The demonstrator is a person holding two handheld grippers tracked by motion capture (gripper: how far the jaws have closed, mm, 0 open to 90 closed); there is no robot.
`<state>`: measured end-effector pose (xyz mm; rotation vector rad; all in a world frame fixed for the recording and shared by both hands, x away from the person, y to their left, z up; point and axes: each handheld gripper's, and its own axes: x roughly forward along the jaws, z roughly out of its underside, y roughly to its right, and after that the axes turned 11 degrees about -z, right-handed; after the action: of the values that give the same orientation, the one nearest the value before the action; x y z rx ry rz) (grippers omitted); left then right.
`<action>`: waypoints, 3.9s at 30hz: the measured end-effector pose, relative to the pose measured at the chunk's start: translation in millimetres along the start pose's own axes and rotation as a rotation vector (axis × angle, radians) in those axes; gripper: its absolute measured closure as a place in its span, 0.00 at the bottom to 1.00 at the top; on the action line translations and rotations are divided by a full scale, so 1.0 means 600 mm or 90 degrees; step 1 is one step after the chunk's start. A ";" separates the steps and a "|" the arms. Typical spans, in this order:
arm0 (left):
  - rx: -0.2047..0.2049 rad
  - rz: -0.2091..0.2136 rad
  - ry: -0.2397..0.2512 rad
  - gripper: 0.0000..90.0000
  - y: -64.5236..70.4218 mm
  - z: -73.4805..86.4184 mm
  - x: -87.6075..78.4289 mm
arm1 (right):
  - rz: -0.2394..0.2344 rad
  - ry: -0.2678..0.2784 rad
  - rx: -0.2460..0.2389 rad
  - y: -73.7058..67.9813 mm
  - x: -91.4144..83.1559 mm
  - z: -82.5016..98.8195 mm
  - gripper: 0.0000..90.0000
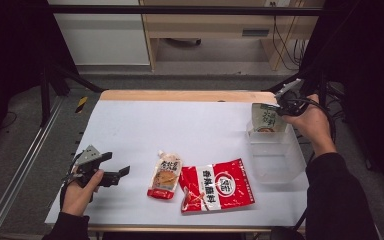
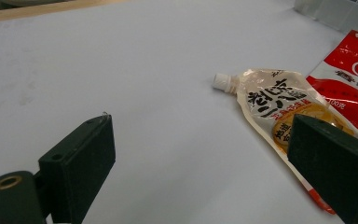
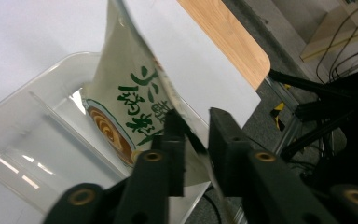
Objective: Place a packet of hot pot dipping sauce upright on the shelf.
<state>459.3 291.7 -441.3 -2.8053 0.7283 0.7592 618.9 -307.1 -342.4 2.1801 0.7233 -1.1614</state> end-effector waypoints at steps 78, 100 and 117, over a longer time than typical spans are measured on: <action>0.067 0.000 -0.026 0.08 0.027 -0.002 0.008 | -0.129 0.175 -0.170 -0.448 -0.010 -0.134 0.34; 0.075 0.004 -0.028 0.08 0.029 -0.002 0.009 | -0.144 0.176 -0.127 -0.462 0.058 -0.176 0.59; 0.079 0.010 -0.029 0.08 0.032 -0.003 0.010 | -0.172 0.133 -0.114 -0.493 0.134 -0.193 0.63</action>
<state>455.3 272.3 -443.1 -2.6652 0.7634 0.7514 520.3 -5.3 -422.7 2.1172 1.1951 -0.9598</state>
